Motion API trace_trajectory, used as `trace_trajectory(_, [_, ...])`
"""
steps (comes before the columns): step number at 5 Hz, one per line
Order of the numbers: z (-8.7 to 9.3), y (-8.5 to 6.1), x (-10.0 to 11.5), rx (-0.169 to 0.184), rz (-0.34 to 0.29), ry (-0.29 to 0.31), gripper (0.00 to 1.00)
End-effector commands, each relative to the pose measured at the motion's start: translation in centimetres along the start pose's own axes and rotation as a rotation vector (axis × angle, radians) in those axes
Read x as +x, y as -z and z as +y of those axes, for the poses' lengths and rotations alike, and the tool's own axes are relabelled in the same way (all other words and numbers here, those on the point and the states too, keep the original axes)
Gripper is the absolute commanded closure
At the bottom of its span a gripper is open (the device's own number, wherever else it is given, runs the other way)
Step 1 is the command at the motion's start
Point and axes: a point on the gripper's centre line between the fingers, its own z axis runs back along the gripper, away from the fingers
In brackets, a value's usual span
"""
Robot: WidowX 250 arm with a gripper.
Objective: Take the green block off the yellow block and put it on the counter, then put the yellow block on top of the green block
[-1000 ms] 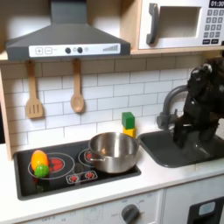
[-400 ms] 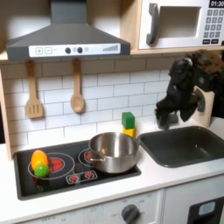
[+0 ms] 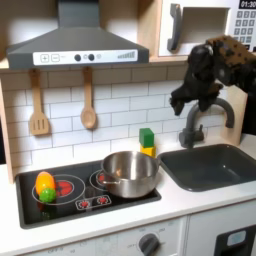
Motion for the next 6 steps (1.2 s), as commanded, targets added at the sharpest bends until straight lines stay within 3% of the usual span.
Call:
trace_trajectory(1, [0.0,-2.2,1.5,0.005,-0.053,0.002,0.00])
trace_trajectory(3, [-0.6,-3.1,3.3,-0.009,-0.124,-0.014,0.00])
trace_trajectory(4, [-0.6,-3.6,4.3,-0.043,-0.213,-0.021,0.00])
trace_trajectory(5, [-0.9,-3.9,5.4,-0.013,-0.290,0.014,0.00])
trace_trajectory(6, [-0.7,-4.6,6.3,-0.003,-0.358,0.007,0.00])
